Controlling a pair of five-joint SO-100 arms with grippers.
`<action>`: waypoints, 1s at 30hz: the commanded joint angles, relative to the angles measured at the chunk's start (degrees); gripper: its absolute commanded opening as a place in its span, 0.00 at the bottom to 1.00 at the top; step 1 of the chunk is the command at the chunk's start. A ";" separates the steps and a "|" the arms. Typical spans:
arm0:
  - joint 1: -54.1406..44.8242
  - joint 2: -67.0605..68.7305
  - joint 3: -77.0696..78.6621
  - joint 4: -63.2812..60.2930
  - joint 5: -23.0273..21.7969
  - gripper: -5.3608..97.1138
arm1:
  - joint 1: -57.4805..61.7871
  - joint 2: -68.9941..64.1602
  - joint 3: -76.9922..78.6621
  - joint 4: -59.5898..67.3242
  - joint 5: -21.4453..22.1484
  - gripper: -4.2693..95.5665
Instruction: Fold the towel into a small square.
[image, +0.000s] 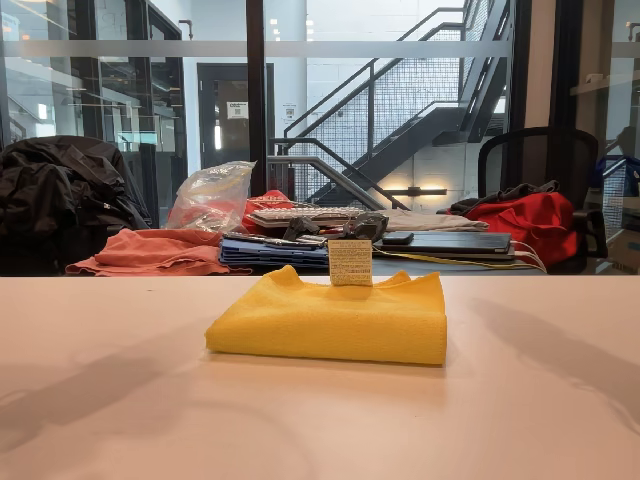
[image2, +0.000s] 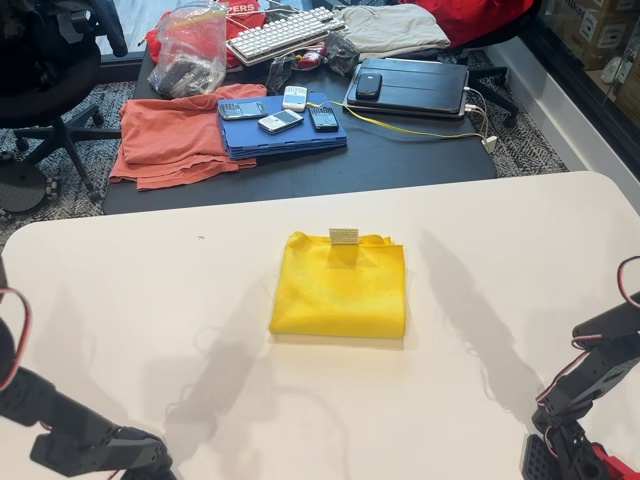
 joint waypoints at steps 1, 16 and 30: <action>0.18 0.18 0.26 -4.39 -0.09 0.24 | 0.00 -0.35 -0.53 -1.23 0.00 0.46; 0.00 -7.73 -0.09 -36.21 0.18 0.24 | 0.09 -5.19 0.00 -29.79 -0.79 0.46; -0.09 -6.94 -0.09 -37.18 0.26 0.24 | -0.35 -5.01 -0.44 -29.79 -0.26 0.46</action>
